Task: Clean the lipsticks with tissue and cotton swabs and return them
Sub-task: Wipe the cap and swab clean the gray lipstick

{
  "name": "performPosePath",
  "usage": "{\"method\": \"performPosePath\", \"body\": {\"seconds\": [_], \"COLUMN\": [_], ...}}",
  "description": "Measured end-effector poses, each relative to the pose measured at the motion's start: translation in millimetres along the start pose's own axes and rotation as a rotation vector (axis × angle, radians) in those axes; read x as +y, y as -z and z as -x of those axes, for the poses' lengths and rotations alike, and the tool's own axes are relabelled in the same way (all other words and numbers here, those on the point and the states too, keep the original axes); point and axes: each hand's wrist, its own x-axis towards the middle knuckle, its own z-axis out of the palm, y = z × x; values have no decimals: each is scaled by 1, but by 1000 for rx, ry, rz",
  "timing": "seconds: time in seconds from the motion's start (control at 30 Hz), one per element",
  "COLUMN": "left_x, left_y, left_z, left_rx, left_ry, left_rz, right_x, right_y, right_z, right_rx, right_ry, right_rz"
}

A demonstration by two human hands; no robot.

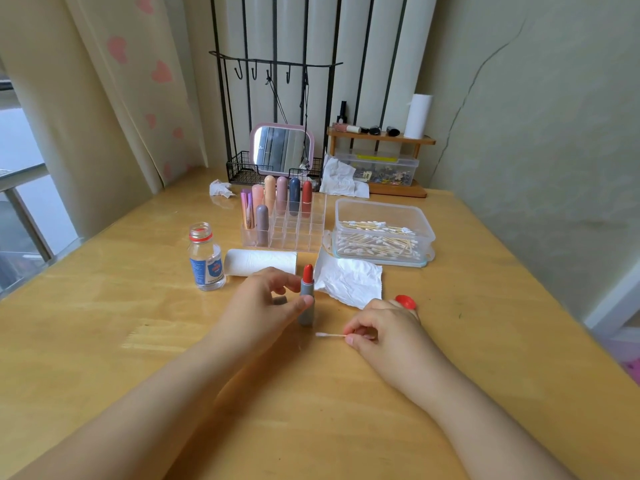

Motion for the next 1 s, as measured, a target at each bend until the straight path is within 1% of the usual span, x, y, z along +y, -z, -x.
{"method": "performPosePath", "body": {"seconds": [0.07, 0.1, 0.17, 0.2, 0.27, 0.33, 0.4, 0.57, 0.63, 0.73, 0.77, 0.8, 0.83, 0.9, 0.93, 0.97, 1.0], "left_x": [4, 7, 13, 15, 18, 18, 18, 23, 23, 24, 24, 25, 25, 26, 27, 29, 30], "left_y": [1, 2, 2, 2, -1, -3, -5, -6, -9, -9, -8, -6, -5, -4, -4, -4, -3], "left_z": [0, 0, 1, 2, 6, 11, 14, 17, 19, 21, 22, 22, 23, 25, 26, 26, 26], "left_rx": [6, 6, -9, -34, -104, -160, -173, -57, -8, -3, -12, -27, -48, -88, -95, -96, -94], "left_ry": [-24, -34, -33, -19, 4, 30, 52, 69, 90, 118, 117, 110, 100, 85, 83, 74, 56], "left_rz": [19, 38, 126, 196, 359, 533, 662, 747, 736, 762, 769, 774, 780, 804, 816, 823, 829], "right_x": [-1, -1, -6, -10, -15, -19, -24, -39, -46, -46, -44, -43, -41, -40, -41, -43, -45], "right_y": [-1, -1, 1, 3, 3, 2, 4, 8, 6, 5, 7, 9, 11, 14, 15, 15, 13], "right_z": [0, 0, 0, 1, 2, 6, 8, 11, 14, 15, 14, 14, 14, 16, 17, 17, 17], "right_rx": [19, 61, 131, 104, -42, -126, -109, 62, 149, 220, 196, 126, 23, -175, -208, -193, -142], "right_ry": [17, 32, 46, 48, 55, 53, 52, 8, -18, -48, -47, -41, -35, -42, -41, -28, -17], "right_rz": [-2, -61, -263, -374, -603, -757, -796, -884, -847, -791, -797, -828, -891, -1101, -1165, -1176, -1147]}}
